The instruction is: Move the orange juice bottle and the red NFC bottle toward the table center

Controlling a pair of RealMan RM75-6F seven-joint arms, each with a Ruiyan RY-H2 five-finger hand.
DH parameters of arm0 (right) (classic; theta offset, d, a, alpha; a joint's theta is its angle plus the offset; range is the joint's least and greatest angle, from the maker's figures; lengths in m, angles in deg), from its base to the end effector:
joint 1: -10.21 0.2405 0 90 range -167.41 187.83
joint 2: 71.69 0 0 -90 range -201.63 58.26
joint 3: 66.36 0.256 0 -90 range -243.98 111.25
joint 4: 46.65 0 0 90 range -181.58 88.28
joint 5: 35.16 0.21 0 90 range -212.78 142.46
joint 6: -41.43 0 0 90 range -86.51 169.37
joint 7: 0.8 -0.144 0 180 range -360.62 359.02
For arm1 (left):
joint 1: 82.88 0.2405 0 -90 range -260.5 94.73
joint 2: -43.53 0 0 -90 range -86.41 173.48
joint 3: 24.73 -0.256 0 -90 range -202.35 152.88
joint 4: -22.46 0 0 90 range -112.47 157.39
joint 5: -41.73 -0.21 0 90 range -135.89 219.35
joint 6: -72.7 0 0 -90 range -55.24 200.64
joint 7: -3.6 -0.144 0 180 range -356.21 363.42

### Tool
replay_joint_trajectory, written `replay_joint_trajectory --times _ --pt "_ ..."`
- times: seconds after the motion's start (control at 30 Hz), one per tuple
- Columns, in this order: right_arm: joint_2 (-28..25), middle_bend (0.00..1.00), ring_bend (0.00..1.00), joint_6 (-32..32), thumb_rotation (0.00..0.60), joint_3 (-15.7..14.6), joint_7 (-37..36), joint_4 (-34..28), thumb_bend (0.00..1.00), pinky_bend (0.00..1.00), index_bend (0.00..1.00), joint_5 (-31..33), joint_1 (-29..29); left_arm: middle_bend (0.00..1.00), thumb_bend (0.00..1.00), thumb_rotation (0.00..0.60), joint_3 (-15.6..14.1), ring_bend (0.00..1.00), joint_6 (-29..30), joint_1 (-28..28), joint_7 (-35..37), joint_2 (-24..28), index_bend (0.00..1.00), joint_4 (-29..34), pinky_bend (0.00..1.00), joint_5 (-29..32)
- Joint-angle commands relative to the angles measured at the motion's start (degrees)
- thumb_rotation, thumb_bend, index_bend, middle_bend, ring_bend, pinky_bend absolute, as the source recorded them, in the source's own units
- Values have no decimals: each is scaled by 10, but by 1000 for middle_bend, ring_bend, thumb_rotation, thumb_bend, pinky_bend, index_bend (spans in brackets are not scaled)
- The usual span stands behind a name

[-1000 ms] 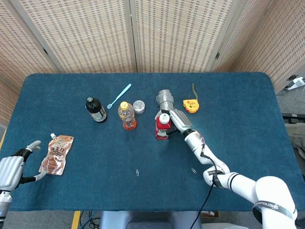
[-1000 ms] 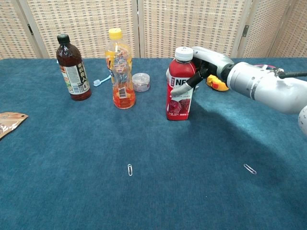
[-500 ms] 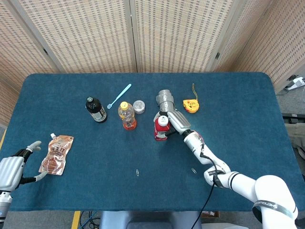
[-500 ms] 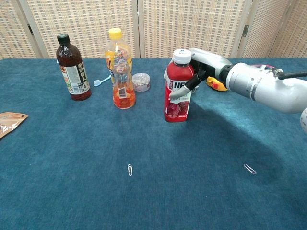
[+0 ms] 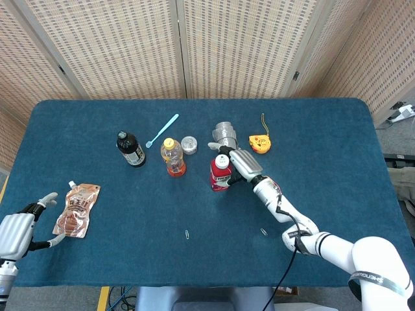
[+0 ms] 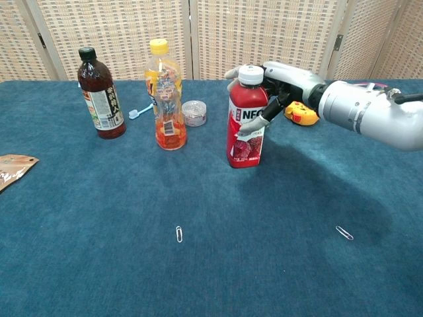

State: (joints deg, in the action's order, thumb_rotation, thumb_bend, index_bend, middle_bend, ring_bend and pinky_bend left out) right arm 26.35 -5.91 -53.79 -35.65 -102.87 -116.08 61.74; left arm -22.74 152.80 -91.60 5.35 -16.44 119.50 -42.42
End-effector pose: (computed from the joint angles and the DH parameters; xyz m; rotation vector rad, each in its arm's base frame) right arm -0.1308 -0.4148 -0.0367 1.7818 -1.3957 1.3244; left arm -0.2977 0.1966 0.1625 -1.4415 -0.9812 -0.9083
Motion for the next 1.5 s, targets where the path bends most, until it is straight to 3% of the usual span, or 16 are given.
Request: replay_joint_trajectory --times 0.03,0.33,0.63,0.77,0.93,1.27,1.5 --pt "-12 141 198 -4 600 -2 8 -14 0 405 107 -3 -2 291 74 600 0 306 -2 -1 -1 -1 173 -1 484 0" --pt "-70 138 190 -23 600 -10 64 -92 0 396 106 -5 -18 291 74 600 -2 306 -6 -2 -8 -5 173 1 484 -1" --pt "-190 160 188 -58 600 -19 174 -246 0 395 106 13 -64 291 75 600 -4 306 -12 -4 -18 -13 173 -3 484 -1" --pt "-261 177 188 -62 600 -31 257 -320 0 395 114 45 -92 291 75 600 -4 306 -18 -7 -20 -18 173 -8 484 4" --pt "-331 210 188 -90 600 -49 373 -398 0 395 202 96 -131 291 75 600 -3 306 -20 -9 -22 -24 174 -14 484 5" --pt "-396 225 188 -206 600 -87 501 -481 0 395 263 140 -225 291 75 600 -1 306 -9 -9 -11 -34 195 -28 482 -9" --pt "-410 225 188 -292 600 -125 474 -488 0 395 265 89 -310 291 75 600 -6 306 18 -9 34 -41 195 -56 450 -54"
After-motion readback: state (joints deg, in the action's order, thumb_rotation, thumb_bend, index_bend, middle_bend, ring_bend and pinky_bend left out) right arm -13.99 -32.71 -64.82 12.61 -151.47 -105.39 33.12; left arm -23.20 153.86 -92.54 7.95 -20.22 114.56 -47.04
